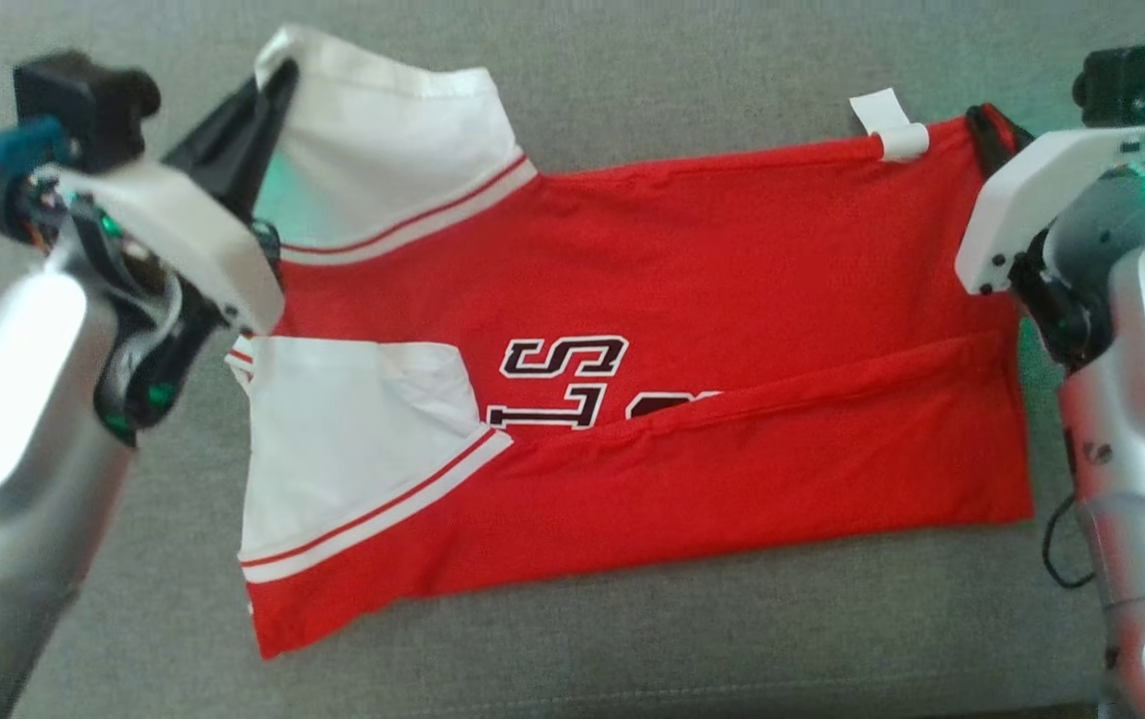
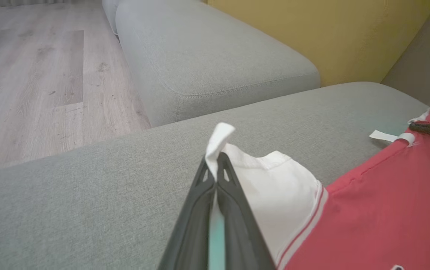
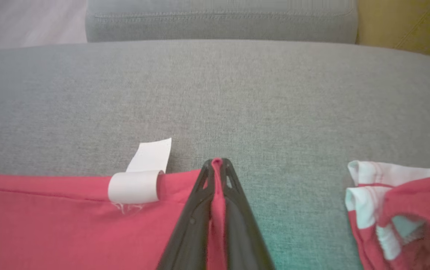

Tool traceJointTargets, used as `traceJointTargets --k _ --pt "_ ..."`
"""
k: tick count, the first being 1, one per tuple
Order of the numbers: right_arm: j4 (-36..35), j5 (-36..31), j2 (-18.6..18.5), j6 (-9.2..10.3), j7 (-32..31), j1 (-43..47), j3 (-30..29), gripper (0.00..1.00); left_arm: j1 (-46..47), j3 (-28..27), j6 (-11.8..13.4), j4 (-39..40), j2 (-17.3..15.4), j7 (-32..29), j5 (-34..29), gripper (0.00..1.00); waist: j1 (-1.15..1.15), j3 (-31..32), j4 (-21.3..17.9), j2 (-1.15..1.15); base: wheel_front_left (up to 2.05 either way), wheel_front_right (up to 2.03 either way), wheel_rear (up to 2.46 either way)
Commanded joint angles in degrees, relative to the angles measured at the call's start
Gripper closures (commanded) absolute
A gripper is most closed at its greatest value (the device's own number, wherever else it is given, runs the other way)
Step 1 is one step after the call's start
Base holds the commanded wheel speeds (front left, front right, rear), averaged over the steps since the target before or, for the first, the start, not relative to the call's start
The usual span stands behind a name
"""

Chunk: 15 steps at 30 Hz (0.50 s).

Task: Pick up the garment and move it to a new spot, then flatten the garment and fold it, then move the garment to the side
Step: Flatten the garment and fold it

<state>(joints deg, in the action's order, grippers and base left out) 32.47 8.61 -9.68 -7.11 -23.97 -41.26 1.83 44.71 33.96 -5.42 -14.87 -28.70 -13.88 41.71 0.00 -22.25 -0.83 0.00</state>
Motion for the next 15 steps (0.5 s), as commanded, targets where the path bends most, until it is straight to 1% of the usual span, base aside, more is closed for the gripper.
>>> traceJointTargets --k 1,2,4,7,10,15 --pt "-2.2 1.0 -0.5 -0.37 2.1 2.4 1.6 1.00 -0.9 -2.4 0.0 3.4 -3.3 1.6 0.7 1.00 0.00 3.0 0.4 0.00 0.00 0.00 0.00" --pt "-2.2 1.0 -0.5 -0.37 2.1 2.4 1.6 1.00 -0.9 -2.4 0.0 3.4 -3.3 1.6 0.7 1.00 0.00 3.0 0.4 0.00 0.00 0.00 0.00" --pt "-2.9 1.9 -0.7 -0.37 3.6 4.7 1.7 1.00 -3.5 -2.3 0.1 5.2 -3.7 2.5 1.1 1.00 0.00 5.0 0.6 0.00 0.00 0.00 0.00" --pt "-4.6 3.0 -1.1 -0.37 5.3 8.7 1.4 1.00 -8.4 -2.1 1.0 8.2 -4.2 4.1 1.6 1.00 0.00 8.1 1.2 0.00 0.00 0.00 0.00" --pt "-7.6 4.1 -1.0 -0.37 7.0 14.7 0.2 1.00 -15.8 -1.9 3.0 12.1 -4.6 6.7 2.2 1.00 0.00 11.5 1.8 0.00 0.00 0.00 0.00" --pt "-11.7 4.2 0.2 -0.37 7.6 21.1 -1.2 1.00 -25.0 -1.6 5.9 15.4 -4.3 10.5 2.9 1.00 0.00 13.6 2.2 0.00 0.00 0.00 0.00"
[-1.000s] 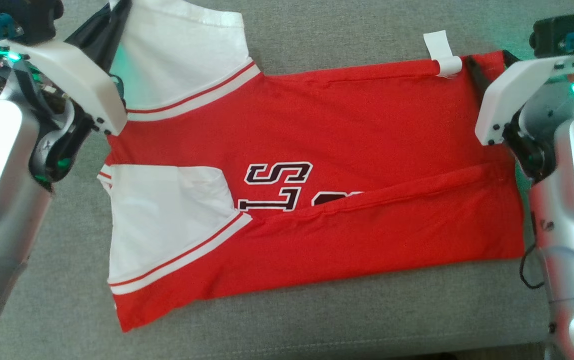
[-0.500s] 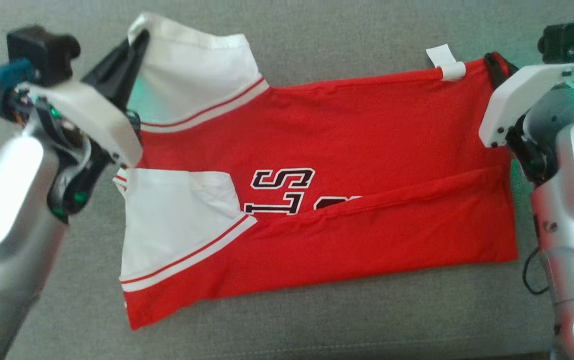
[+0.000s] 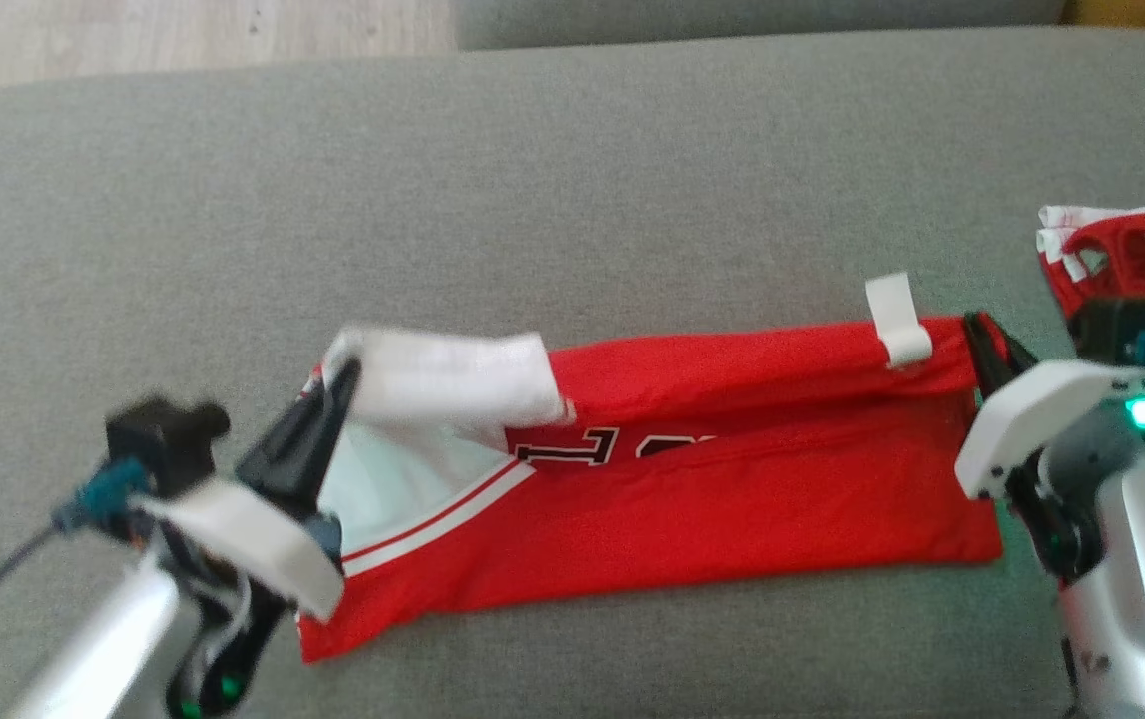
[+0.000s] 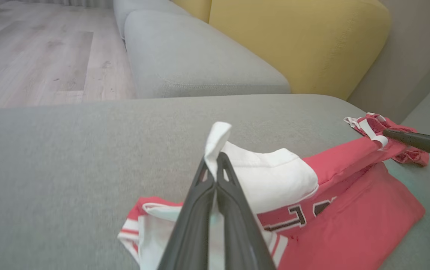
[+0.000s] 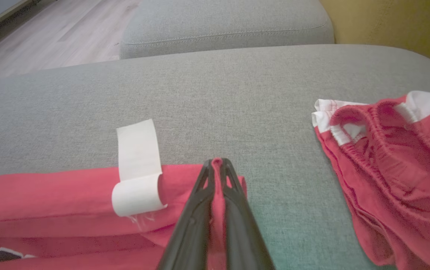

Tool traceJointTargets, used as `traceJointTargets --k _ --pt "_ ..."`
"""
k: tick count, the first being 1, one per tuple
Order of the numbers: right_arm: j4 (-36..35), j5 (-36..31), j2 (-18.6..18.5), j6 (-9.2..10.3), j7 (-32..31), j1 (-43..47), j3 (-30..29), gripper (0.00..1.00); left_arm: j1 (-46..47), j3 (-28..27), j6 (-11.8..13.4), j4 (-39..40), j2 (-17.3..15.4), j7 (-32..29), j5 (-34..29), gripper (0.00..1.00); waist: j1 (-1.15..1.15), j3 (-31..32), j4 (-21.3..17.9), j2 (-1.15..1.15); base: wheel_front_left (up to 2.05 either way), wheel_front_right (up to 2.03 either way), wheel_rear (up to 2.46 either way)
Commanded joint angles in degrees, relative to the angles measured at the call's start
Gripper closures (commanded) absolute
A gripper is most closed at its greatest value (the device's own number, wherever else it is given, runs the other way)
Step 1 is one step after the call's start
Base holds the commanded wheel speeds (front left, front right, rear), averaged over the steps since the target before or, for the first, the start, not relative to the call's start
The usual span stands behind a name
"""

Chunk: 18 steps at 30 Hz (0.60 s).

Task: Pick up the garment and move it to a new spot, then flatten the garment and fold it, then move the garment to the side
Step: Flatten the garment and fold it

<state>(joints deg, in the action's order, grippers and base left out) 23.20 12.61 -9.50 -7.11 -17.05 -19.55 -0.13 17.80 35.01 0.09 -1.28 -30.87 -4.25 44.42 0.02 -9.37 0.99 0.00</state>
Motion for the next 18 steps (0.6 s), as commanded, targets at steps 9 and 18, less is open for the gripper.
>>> traceJointTargets --k 9,18 --pt "-8.0 -0.8 2.3 -0.37 2.0 6.7 -1.4 0.58 -6.2 -1.4 1.7 -1.2 1.6 9.1 -0.1 0.85 -0.02 1.9 0.6 0.00 0.00 0.00 0.00" --pt "-11.8 -2.2 4.9 -0.37 4.8 14.5 -6.1 0.00 -13.6 -0.4 0.0 -3.9 2.9 16.6 -0.4 0.00 -0.02 4.6 1.3 0.00 0.00 0.00 0.00"
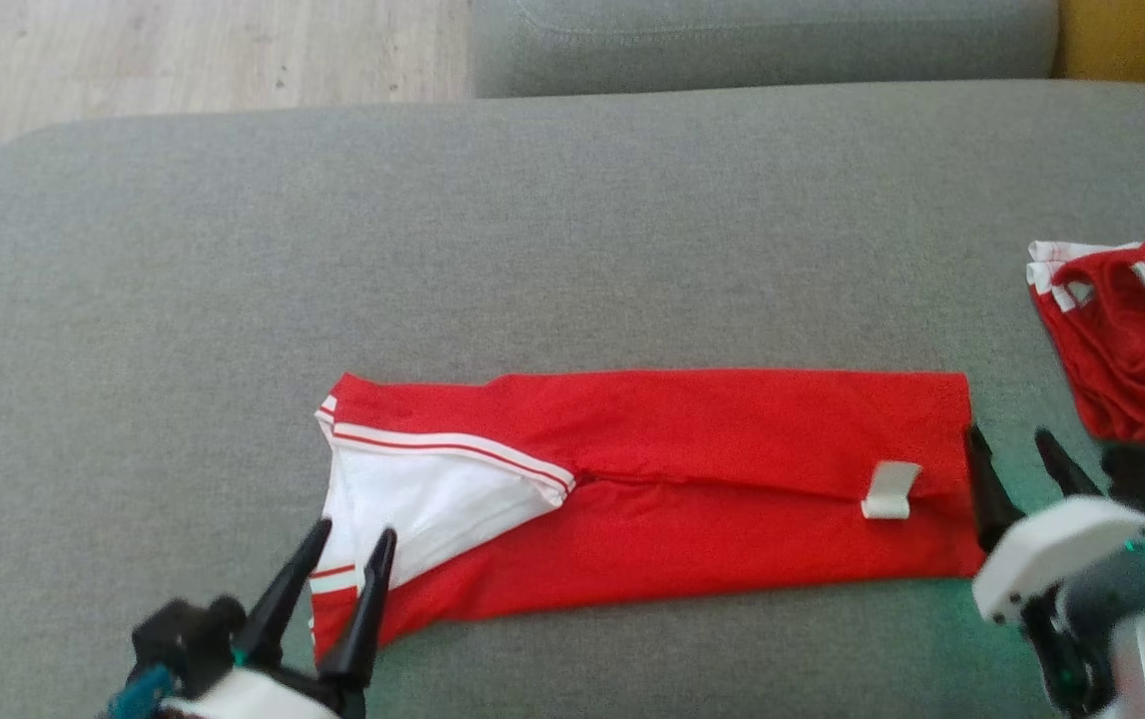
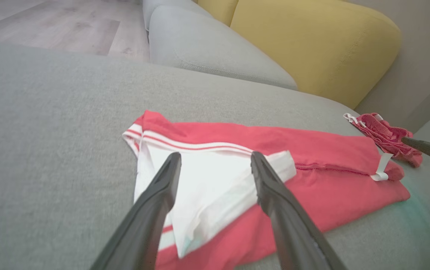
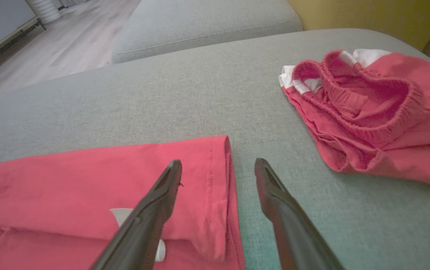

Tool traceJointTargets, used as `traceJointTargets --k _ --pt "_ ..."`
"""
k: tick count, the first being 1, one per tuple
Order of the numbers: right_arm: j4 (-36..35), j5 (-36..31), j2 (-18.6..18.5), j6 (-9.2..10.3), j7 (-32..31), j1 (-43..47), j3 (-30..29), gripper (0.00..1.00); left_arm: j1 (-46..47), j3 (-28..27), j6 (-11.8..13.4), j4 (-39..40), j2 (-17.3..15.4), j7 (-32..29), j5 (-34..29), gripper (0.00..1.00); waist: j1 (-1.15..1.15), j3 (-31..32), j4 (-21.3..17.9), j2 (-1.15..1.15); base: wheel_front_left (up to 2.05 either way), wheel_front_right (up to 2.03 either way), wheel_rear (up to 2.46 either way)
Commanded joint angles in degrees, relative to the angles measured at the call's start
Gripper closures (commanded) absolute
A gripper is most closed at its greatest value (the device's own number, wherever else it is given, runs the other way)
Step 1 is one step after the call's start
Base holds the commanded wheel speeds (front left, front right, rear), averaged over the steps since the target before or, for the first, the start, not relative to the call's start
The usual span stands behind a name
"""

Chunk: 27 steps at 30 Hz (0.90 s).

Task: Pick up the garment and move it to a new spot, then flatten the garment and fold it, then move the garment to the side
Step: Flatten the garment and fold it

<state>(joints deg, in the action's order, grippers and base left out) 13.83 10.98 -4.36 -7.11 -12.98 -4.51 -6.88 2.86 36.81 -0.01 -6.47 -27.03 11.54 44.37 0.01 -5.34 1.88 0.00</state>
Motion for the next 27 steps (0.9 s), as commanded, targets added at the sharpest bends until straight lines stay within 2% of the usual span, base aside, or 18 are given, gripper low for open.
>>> traceJointTargets --k 1,9,17,27 --pt "-2.8 -0.7 0.0 -0.37 0.9 0.3 -0.1 0.00 0.6 -2.3 0.5 1.2 -0.8 1.2 -0.4 0.00 -0.01 0.8 0.5 0.00 0.00 0.00 0.00" --pt "-5.7 -1.2 1.2 -0.37 0.6 4.3 -3.9 0.00 -3.0 -5.5 5.9 2.5 -0.2 2.8 -2.3 0.00 -0.01 2.3 1.9 0.00 0.00 0.00 0.00" --pt "-5.2 -2.4 1.4 -0.37 -1.0 3.6 -3.7 0.00 -4.0 -9.1 11.4 4.0 0.6 3.2 -4.0 0.00 -0.01 2.4 3.7 0.00 0.00 0.00 0.00" --pt "3.5 -6.2 0.3 -0.37 -3.2 -0.5 -4.5 0.00 -5.1 -11.0 14.4 6.0 0.6 3.3 -5.0 0.00 -0.01 0.9 6.9 0.00 0.00 0.00 0.00"
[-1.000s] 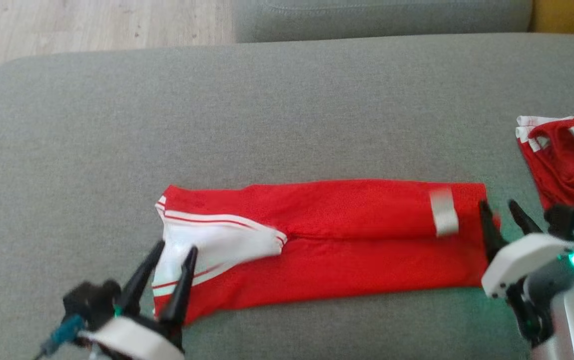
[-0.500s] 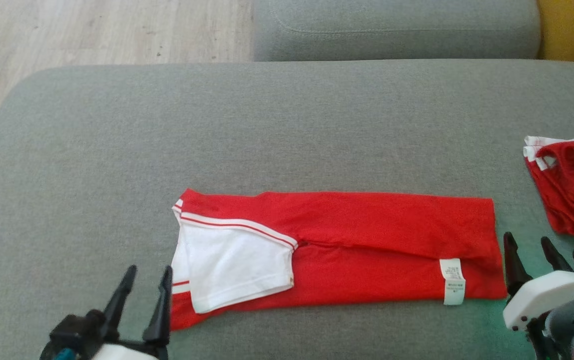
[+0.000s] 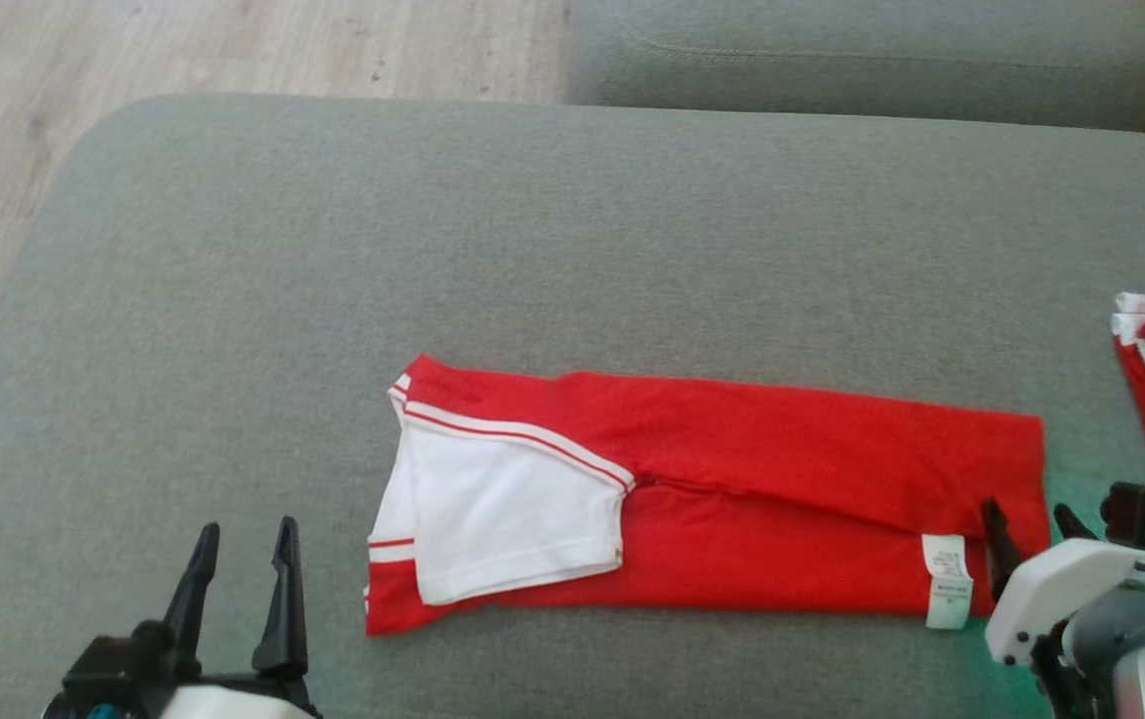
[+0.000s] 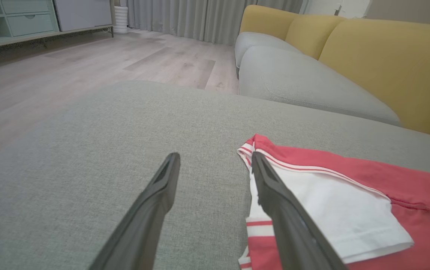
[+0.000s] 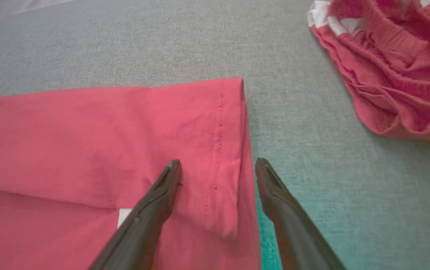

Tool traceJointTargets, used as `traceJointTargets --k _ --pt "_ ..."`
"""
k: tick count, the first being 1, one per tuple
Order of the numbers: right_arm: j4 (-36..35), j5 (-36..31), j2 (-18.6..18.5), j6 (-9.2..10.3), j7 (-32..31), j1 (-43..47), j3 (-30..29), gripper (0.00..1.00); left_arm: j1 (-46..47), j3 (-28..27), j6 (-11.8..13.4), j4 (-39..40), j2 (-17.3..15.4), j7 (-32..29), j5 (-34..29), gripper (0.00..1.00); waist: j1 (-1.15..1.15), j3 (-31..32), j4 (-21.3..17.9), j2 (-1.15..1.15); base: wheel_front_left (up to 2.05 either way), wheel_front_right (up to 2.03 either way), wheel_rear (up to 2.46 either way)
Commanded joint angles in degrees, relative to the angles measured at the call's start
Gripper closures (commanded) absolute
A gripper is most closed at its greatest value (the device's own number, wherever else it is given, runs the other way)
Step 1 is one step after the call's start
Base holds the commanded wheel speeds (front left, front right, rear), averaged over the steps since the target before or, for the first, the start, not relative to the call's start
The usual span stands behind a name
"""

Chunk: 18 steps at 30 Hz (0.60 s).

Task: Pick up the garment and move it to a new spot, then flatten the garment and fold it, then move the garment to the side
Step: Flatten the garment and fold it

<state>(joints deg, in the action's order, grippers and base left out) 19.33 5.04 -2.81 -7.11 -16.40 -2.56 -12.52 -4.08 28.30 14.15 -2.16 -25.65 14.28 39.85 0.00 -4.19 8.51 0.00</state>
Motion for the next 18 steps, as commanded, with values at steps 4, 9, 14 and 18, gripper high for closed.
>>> traceJointTargets --k 4,9,14,18 --pt "1.4 -0.7 -1.7 -0.37 0.9 -3.3 0.1 0.00 1.8 -2.3 0.7 2.2 -0.7 0.5 -0.8 0.00 0.00 -0.5 1.2 0.00 0.00 0.00 0.00" --pt "5.1 -1.9 -1.5 -0.37 1.2 -3.9 -2.2 0.00 1.8 -2.0 1.3 2.7 -0.6 0.4 -1.0 0.00 0.00 -0.6 1.7 0.00 0.00 0.00 0.00" --pt "8.2 -1.2 -1.2 -0.37 -0.2 -5.3 -1.4 0.56 1.9 -1.8 1.9 3.4 -0.6 0.0 -1.3 0.00 0.00 -0.4 1.0 0.00 0.00 0.00 0.00" --pt "8.9 0.5 -0.9 -0.37 -0.7 -6.7 -1.0 0.98 1.8 -1.6 2.2 3.9 -0.6 -0.2 -1.3 0.00 0.00 0.0 -0.2 0.00 0.00 0.00 0.00"
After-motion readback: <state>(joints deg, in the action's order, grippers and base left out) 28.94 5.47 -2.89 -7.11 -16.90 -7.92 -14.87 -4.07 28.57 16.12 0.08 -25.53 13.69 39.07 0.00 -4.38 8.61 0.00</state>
